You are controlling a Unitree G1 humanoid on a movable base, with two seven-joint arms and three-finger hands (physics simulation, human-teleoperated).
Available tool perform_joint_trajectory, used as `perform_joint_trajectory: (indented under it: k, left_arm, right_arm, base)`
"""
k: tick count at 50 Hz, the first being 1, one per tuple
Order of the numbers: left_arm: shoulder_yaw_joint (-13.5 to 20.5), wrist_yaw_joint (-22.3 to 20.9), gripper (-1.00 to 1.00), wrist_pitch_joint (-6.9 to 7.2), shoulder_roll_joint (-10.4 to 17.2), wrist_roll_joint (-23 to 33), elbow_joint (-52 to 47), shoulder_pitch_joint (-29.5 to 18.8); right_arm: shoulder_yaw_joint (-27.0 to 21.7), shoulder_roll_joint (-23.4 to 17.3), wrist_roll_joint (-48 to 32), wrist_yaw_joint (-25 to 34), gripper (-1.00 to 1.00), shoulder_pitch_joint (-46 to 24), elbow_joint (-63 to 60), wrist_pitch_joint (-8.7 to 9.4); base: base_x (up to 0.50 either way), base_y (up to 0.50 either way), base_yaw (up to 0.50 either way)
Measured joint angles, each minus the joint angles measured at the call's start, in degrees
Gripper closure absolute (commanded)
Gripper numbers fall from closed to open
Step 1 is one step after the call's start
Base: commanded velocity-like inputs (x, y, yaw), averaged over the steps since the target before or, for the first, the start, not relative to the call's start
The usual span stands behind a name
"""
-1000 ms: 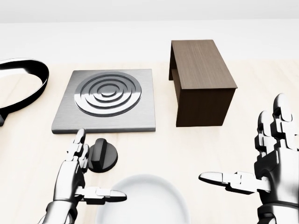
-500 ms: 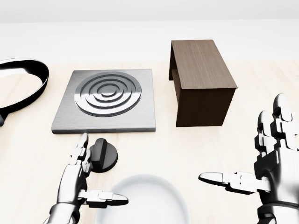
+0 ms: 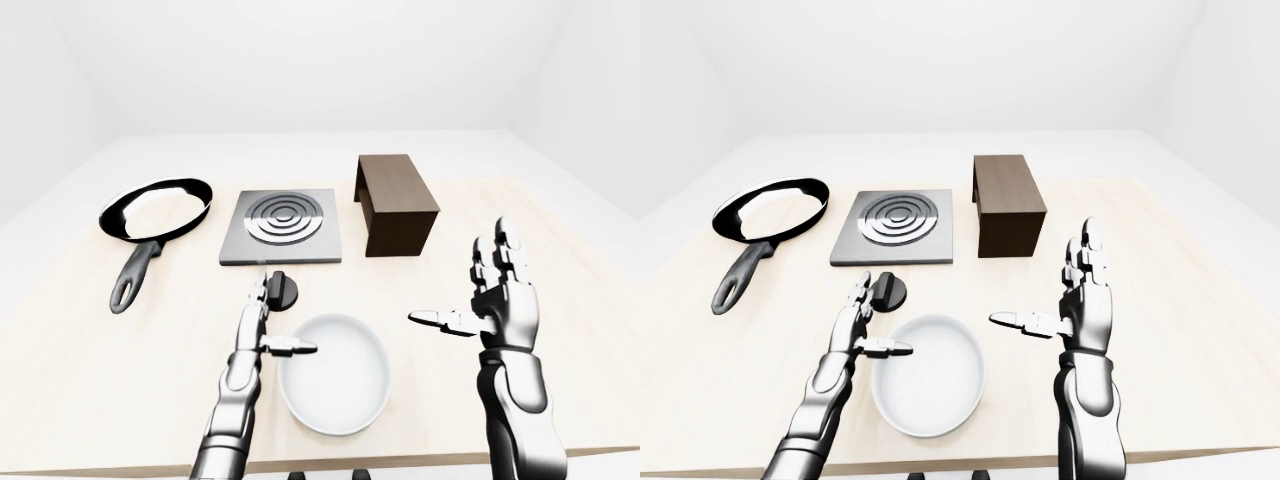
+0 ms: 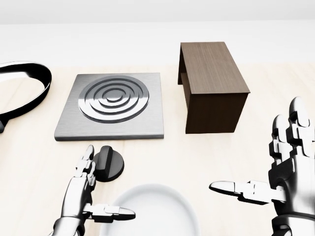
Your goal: Turn on the stove.
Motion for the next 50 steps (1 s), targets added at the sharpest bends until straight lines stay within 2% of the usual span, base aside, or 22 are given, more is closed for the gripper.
perform_joint_trajectory:
  k: [38,50]
  left_arm:
    - [-4.20,-1.22,-1.00,0.42,-1.54,1.33,-6.83,5.89]
    - [-4.51,-1.64,-1.00,2.62,-1.85,1.02,-7.33,4.32]
  right_arm:
    - [0.05,0.06,0.04,-0.08,-1.00,0.12,-0.03,0.00]
    - [-0.02,0.02,0.11,-0.02,-1.00,0.02,0.35,0.00]
  base:
    - [0.00,0.00,0.00]
    - [0.00,0.00,0.00]
